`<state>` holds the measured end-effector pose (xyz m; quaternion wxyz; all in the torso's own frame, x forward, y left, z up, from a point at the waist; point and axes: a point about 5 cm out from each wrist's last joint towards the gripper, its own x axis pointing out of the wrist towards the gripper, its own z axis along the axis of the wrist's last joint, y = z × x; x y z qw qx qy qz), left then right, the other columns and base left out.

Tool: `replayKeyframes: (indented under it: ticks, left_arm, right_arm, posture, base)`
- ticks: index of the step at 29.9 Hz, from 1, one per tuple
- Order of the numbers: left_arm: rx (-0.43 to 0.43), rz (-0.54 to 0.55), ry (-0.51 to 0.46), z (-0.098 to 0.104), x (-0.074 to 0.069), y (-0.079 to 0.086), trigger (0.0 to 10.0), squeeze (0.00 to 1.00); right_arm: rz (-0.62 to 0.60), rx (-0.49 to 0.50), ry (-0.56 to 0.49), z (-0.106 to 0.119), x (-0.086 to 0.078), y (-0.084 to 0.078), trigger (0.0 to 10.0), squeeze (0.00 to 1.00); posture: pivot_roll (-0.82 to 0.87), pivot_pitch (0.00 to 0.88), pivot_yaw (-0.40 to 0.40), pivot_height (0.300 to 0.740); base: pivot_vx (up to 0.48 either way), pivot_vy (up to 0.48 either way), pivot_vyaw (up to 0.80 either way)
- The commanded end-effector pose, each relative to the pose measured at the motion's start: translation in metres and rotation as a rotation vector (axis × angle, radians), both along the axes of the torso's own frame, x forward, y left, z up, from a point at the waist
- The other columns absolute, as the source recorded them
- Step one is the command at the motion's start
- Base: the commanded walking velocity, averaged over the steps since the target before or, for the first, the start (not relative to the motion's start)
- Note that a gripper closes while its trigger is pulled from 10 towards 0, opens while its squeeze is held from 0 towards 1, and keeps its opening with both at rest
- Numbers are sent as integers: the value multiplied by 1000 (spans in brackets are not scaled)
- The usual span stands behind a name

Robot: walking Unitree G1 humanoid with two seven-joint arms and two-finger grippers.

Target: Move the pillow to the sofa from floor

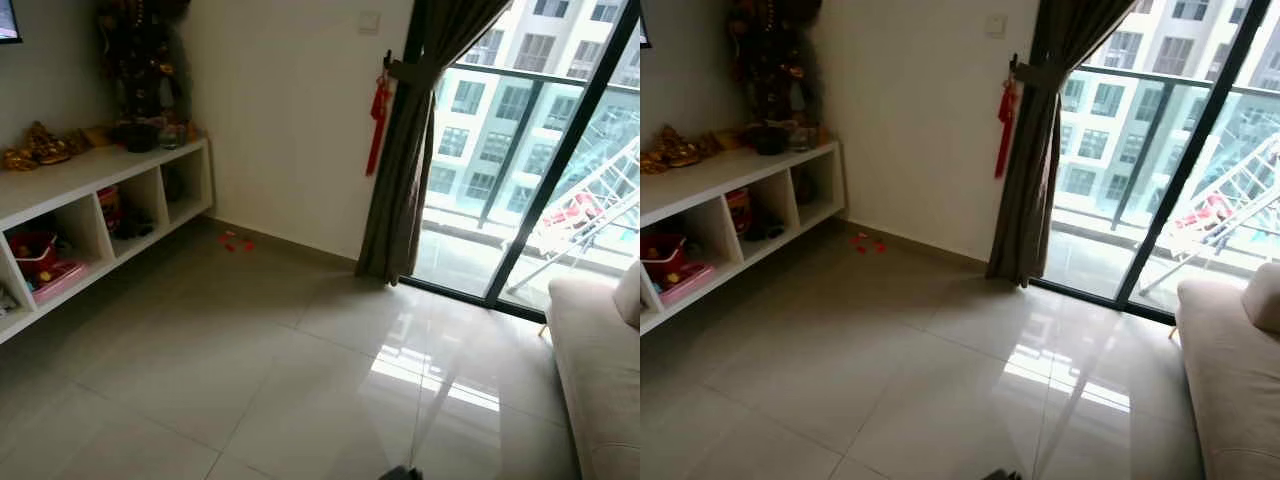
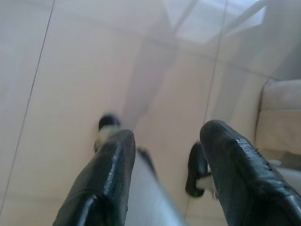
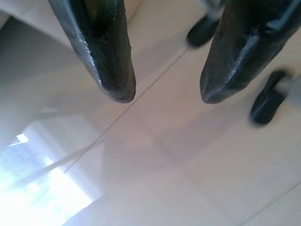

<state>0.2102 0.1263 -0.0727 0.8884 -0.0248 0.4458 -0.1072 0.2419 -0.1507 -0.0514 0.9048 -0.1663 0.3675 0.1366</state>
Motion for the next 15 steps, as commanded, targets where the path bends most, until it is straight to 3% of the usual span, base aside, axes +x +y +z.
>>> replayKeyframes:
  ticks: [1, 2, 3, 5, 13, 15]
  left_arm:
    - [8, 10, -114, 13, 19, 5, 10000, 0]
    - [8, 10, -114, 13, 19, 5, 10000, 0]
    - [-27, 30, -237, 30, 42, 7, 10000, 0]
    - [-33, 25, -276, 37, 49, 8, 10000, 0]
    - [2, -91, -322, 44, 54, 6, 10000, 0]
    - [4, -103, -350, 46, 56, 6, 10000, 0]
  right_arm:
    - [-58, 36, -60, 5, 5, -4, 10000, 0]
    - [-58, 36, -60, 5, 5, -4, 10000, 0]
    - [-138, 124, -143, 15, 14, -10, 10000, 0]
    - [-160, 159, -184, 19, 16, -13, 10000, 0]
    - [-134, 149, -270, 23, 12, -15, 10000, 0]
    - [-94, 111, -345, 28, 14, -12, 10000, 0]
  posture:
    - [273, 0, -74, 740]
    - [273, 0, -74, 740]
    - [255, 0, -61, 740]
    - [244, 0, -54, 740]
    - [221, 0, -31, 740]
    - [271, 0, -36, 740]
  base:
    - [0, 0, 0]
    - [0, 0, 0]
    - [0, 0, 0]
    - [0, 0, 0]
    - [0, 0, 0]
    - [0, 0, 0]
